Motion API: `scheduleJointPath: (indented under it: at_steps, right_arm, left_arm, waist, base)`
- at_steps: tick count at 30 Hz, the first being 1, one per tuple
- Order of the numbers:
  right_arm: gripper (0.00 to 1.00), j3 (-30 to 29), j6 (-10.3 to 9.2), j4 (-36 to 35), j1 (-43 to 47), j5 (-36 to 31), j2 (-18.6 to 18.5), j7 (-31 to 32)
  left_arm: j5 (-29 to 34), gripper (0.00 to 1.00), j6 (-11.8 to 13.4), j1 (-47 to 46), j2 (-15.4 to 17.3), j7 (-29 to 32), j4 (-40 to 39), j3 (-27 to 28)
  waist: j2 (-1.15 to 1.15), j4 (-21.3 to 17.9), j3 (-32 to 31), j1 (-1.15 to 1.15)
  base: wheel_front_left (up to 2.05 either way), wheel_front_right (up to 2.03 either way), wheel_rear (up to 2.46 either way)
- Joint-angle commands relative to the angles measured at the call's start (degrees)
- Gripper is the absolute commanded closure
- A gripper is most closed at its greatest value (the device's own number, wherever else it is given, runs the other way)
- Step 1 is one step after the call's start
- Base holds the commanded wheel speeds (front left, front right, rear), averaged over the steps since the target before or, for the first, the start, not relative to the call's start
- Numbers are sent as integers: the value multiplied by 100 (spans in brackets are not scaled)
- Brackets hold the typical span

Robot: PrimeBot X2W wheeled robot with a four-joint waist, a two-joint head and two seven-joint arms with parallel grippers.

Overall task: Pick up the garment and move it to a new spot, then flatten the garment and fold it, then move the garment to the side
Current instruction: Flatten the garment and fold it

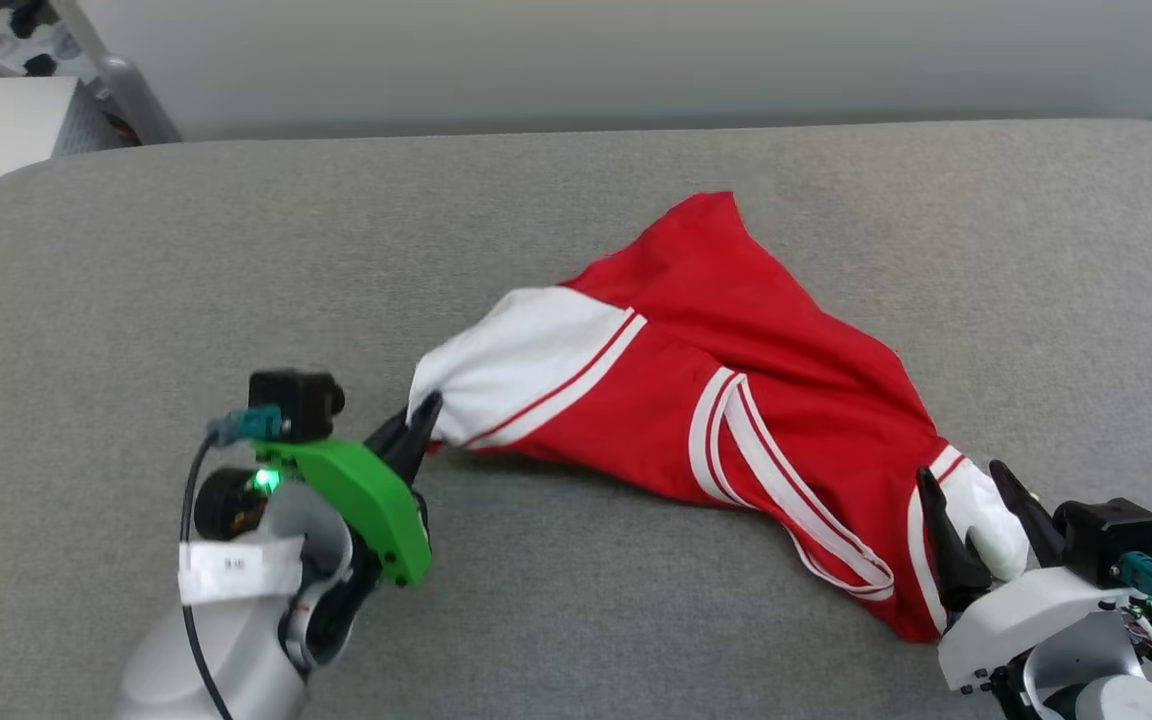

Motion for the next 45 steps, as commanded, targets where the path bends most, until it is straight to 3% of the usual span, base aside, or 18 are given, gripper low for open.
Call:
scheduleJointPath:
  at_steps: [1,10,11,12,13,14,20,27,30,38,45]
  right_arm:
    - [0,-11,-5,-24,87,-30,6,26]
    - [0,-30,-5,18,270,-20,53,143]
    - [0,-27,-5,26,277,-21,57,149]
    - [0,-22,-5,34,283,-21,63,159]
    - [0,-13,-5,43,292,-21,68,172]
    - [0,-6,-5,50,298,-22,70,179]
    - [0,4,-5,55,344,-2,57,209]
    - [0,-40,-5,-24,419,6,37,226]
    - [0,-31,-5,-74,403,4,23,254]
    - [0,60,-5,-191,233,-25,-5,319]
    - [0,103,-5,-185,100,-39,11,303]
  left_arm:
    - [-47,100,77,274,14,-119,-36,0]
    - [230,100,54,1146,61,-236,333,-528]
    - [265,94,58,1163,63,-228,410,-569]
    - [313,77,67,1168,72,-220,489,-614]
    - [364,23,101,1164,79,-226,592,-645]
    - [409,0,124,1153,83,-219,669,-678]
    - [432,0,200,1020,-20,-525,795,-596]
    - [386,0,356,887,4,-847,348,-374]
    - [335,0,369,762,85,-510,103,-397]
    - [235,0,515,108,428,1083,-303,-570]
    - [378,0,667,-269,488,1565,-170,-698]
  waist:
    - [0,310,-263,0]
    - [0,518,-426,0]
    - [0,527,-436,0]
    - [0,534,-447,0]
    - [0,539,-459,0]
    - [0,542,-470,0]
    - [0,560,-545,0]
    - [0,556,-556,0]
    - [0,539,-472,0]
    - [0,345,-58,0]
    - [0,113,317,0]
  base:
    - [0,0,0]
    - [0,0,0]
    - [0,0,0]
    - [0,0,0]
    - [0,0,0]
    - [0,0,0]
    - [0,0,0]
    - [0,0,0]
    - [0,0,0]
    - [0,0,0]
    - [0,0,0]
